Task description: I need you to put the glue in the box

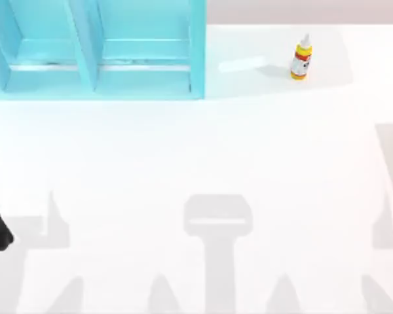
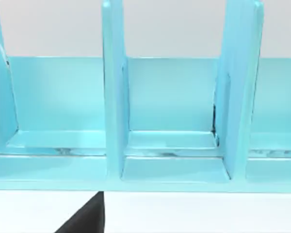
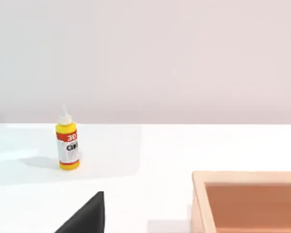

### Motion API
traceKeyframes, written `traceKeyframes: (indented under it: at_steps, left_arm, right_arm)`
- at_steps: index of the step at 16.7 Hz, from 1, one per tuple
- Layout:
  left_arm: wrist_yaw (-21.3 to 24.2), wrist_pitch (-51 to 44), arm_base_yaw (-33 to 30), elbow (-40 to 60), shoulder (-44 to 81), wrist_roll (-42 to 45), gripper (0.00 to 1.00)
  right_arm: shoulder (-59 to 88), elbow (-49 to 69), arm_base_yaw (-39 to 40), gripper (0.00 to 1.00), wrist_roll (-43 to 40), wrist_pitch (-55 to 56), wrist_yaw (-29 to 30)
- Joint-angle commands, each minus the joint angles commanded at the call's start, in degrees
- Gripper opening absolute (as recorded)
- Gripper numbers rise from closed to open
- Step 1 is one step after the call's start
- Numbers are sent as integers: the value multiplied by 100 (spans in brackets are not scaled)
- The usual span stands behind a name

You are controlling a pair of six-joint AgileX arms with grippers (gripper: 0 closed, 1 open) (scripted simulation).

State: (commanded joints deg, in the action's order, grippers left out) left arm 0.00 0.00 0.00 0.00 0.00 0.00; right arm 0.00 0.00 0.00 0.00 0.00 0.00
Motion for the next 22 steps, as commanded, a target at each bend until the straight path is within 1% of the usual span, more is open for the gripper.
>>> traceKeyframes:
  at_steps: [3, 5, 9, 13, 22]
  left_arm:
    - [0, 0, 0, 0, 0, 0, 100]
    - [0, 0, 0, 0, 0, 0, 100]
    - [0, 0, 0, 0, 0, 0, 100]
    - [0, 0, 0, 0, 0, 0, 100]
    - [0, 0, 0, 0, 0, 0, 100]
  right_arm:
    - [57, 38, 10, 100, 3, 32, 12]
    - [352, 226, 67, 100, 19, 188, 72]
    - [1652, 933, 300, 100, 82, 769, 303]
    - [3724, 1899, 639, 100, 179, 1546, 647]
    - [9429, 4328, 1502, 100, 448, 3478, 1581]
